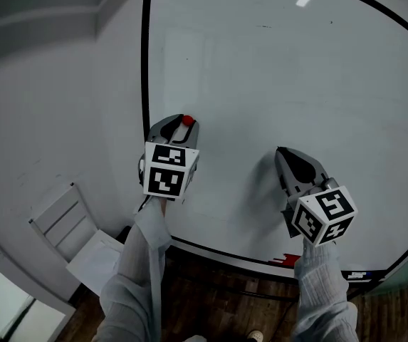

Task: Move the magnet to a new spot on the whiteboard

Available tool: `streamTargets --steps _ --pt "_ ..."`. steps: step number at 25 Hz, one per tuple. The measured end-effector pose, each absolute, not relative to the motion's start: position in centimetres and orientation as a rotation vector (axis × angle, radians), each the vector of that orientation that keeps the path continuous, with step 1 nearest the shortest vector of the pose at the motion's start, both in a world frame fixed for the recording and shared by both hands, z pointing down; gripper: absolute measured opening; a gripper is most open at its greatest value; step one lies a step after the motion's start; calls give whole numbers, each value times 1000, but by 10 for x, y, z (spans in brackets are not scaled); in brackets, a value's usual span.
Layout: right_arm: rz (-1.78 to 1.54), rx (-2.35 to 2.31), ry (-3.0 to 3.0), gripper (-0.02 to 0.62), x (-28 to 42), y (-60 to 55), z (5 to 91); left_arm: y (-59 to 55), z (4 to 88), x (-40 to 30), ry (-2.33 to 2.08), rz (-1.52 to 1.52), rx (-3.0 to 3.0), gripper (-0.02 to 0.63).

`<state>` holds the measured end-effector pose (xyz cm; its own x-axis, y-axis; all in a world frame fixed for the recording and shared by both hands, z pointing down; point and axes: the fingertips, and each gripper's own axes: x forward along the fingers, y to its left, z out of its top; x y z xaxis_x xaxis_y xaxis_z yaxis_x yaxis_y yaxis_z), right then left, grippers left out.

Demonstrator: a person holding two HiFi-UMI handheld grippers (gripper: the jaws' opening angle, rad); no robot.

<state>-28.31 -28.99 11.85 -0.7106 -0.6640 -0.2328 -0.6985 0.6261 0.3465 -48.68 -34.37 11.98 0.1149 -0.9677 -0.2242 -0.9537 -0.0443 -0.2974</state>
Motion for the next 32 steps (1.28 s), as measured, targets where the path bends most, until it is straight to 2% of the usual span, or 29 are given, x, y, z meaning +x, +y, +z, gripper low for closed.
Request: streamTargets --steps 14,18,22,32 --pt "622 -1176 2759 28 -279 -295 128 -342 120 -487 1860 -50 -2003 129" --pt "616 -1175 2768 26 -278 -295 131 -340 122 -483 1847 -30 -2024 205" --pt "603 -1178 2768 26 -275 -294 132 -337 124 -481 1844 -14 -2044 234" --pt "569 -1209 2741 28 -257 -284 141 -304 132 -472 1825 128 -2103 242"
